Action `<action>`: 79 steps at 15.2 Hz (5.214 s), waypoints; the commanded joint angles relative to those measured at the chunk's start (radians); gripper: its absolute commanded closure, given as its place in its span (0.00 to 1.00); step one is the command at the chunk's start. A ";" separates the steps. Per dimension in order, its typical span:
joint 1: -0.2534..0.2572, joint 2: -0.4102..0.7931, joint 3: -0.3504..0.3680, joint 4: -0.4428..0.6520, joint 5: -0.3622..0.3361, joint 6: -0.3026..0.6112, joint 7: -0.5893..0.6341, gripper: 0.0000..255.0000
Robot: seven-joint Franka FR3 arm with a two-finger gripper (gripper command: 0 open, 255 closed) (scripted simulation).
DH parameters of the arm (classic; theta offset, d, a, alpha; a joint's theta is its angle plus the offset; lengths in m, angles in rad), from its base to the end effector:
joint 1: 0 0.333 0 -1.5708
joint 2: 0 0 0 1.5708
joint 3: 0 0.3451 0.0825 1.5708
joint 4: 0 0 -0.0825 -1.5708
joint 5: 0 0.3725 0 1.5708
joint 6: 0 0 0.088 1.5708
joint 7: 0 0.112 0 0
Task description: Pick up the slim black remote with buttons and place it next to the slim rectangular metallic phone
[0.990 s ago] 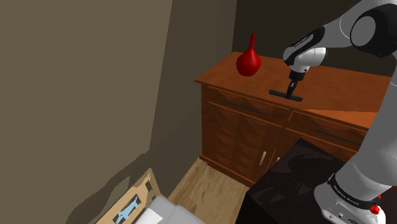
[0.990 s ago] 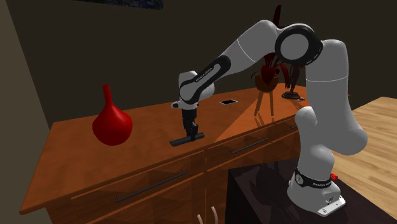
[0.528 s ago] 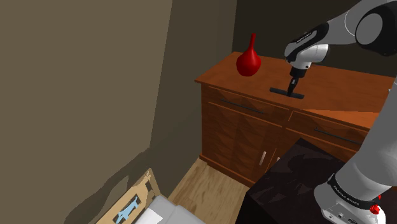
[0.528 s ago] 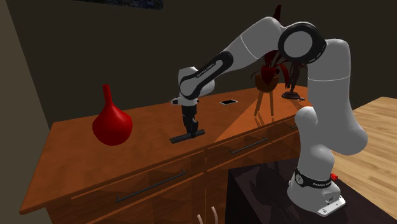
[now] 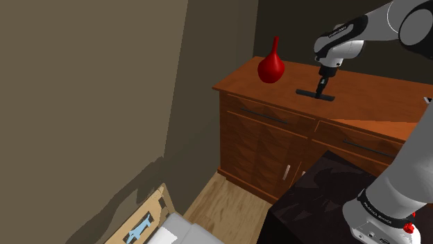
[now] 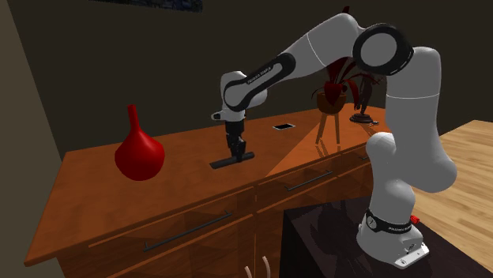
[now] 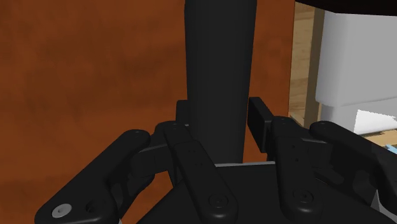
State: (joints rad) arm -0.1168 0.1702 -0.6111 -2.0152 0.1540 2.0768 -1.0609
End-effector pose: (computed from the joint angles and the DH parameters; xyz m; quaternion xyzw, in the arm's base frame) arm 0.4351 -0.3614 0.4074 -0.9910 -0.1277 0.0099 0.0396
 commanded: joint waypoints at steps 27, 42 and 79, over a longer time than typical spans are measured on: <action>-0.346 0.077 -0.213 0.120 0.035 -0.101 -0.556 1.00; -0.785 0.423 -0.184 0.549 0.234 -0.269 -0.925 1.00; -0.995 0.626 -0.126 0.791 0.317 -0.309 -1.009 0.00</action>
State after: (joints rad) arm -1.1060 0.8028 -0.7326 -1.2485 0.4768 1.7967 -2.0737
